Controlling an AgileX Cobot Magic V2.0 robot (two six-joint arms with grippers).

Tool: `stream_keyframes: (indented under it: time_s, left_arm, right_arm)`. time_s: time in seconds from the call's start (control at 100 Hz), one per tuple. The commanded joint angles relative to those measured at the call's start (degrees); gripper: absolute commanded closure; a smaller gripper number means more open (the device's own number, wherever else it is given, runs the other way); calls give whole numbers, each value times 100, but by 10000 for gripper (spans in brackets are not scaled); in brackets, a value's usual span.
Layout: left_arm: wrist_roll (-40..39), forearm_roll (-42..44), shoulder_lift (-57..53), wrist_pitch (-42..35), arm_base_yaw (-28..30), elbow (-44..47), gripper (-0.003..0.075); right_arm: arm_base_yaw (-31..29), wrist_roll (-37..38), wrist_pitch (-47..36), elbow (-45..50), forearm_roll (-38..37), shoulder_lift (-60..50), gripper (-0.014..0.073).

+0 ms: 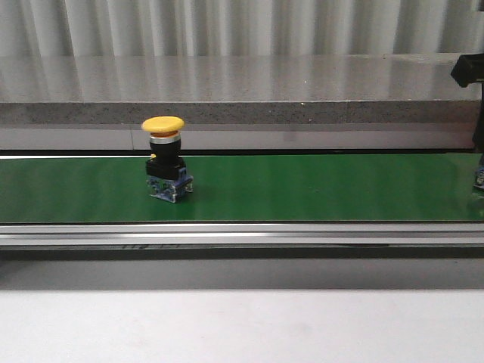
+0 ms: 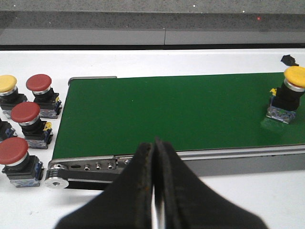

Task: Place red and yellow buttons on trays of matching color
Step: 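Grasp the red button with the right gripper and lower it into the red tray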

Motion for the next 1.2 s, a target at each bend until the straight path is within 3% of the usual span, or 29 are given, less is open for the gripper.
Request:
stream_keyframes:
  time_s: [0.0,0.19,0.54,1.19]
  left_arm:
    - [-7,-39,33,-423,-58,-145,740]
    - [-7,-39,33,-423,-58,-145,740]
    - [-7,-39,33,-423,-58,-145,740]
    - [-7,-39,33,-423,-58,-145,740]
  right_arm:
    - [-79,-55,-78,-388,-36,-187,442]
    - [-735,-55,177,-1189,-42,-57,440]
    - [-2195,-55,-455,-2522,-72,1053,440]
    - [-2470,-55,-777,-2759,-97,2485,440]
